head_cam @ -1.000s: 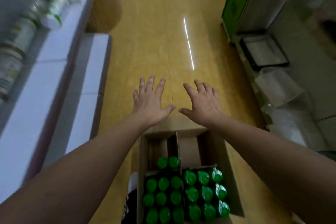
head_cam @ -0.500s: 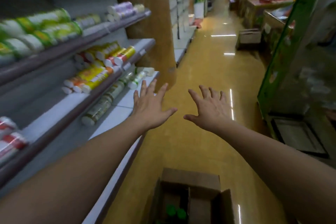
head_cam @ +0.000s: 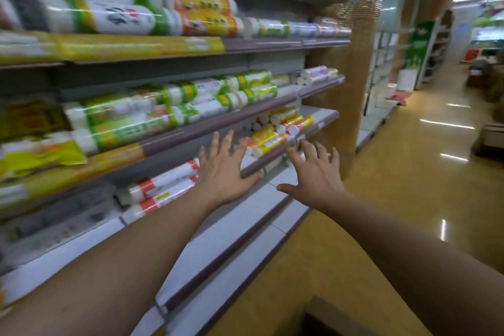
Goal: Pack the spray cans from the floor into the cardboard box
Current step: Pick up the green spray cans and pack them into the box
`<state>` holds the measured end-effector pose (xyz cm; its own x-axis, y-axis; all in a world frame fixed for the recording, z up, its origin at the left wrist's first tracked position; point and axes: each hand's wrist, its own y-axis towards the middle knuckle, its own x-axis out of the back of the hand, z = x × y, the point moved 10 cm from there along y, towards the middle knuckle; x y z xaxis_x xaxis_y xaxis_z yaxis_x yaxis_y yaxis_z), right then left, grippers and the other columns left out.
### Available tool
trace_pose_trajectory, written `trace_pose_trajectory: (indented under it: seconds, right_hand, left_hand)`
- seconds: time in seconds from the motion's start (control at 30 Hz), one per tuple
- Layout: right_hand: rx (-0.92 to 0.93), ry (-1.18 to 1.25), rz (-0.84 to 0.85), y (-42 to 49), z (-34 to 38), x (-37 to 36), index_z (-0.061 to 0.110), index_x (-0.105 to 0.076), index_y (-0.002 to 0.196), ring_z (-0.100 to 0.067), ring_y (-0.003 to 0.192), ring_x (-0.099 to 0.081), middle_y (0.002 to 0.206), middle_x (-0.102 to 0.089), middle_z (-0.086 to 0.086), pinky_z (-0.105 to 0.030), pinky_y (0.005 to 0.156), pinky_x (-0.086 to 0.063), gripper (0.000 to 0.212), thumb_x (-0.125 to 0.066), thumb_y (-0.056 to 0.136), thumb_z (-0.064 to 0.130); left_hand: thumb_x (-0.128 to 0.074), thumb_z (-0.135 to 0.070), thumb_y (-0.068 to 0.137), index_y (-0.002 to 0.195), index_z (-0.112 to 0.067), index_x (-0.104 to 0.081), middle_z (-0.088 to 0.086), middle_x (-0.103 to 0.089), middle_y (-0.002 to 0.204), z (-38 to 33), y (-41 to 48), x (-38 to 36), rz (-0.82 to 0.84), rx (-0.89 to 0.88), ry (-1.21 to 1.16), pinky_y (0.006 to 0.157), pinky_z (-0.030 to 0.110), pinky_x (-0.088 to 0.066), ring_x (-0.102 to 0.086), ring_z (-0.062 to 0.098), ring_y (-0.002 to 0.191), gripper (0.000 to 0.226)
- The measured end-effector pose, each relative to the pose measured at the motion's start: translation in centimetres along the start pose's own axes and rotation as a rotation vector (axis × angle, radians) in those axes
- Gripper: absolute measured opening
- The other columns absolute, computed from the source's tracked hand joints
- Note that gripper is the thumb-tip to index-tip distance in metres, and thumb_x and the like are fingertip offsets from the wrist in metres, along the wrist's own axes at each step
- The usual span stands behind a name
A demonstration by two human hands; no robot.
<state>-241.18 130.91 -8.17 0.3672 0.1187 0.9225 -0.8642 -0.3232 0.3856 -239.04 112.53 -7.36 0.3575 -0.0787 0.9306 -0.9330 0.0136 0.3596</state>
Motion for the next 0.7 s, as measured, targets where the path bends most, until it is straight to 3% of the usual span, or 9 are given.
trace_pose_trajectory:
  seconds: [0.37, 0.7]
  right_hand:
    - [0.326, 0.076, 0.003, -0.5, 29.3, 3.5, 0.035, -0.013, 0.158, -0.036, 0.152, -0.010, 0.168, -0.007, -0.010, -0.064, 0.118, -0.011, 0.094, -0.056, 0.084, 0.074]
    - [0.584, 0.133, 0.071, -8.5, 49.6, 1.8, 0.035, -0.008, 0.159, -0.036, 0.151, -0.014, 0.167, -0.010, -0.011, -0.061, 0.118, -0.015, 0.102, -0.057, 0.081, 0.078]
  left_hand:
    - [-0.042, -0.082, 0.086, 0.161, -0.037, -0.006, 0.000, 0.014, 0.169, 23.3, -16.1, 8.7, -0.059, 0.298, 0.081, 0.122, 0.061, -0.002, 0.017, 0.031, 0.154, 0.095]
    - [-0.035, -0.084, 0.088, 0.161, -0.038, 0.002, -0.001, 0.024, 0.167, 36.0, -34.1, 10.8, -0.014, 0.528, 0.192, 0.122, 0.062, 0.002, 0.023, 0.031, 0.153, 0.095]
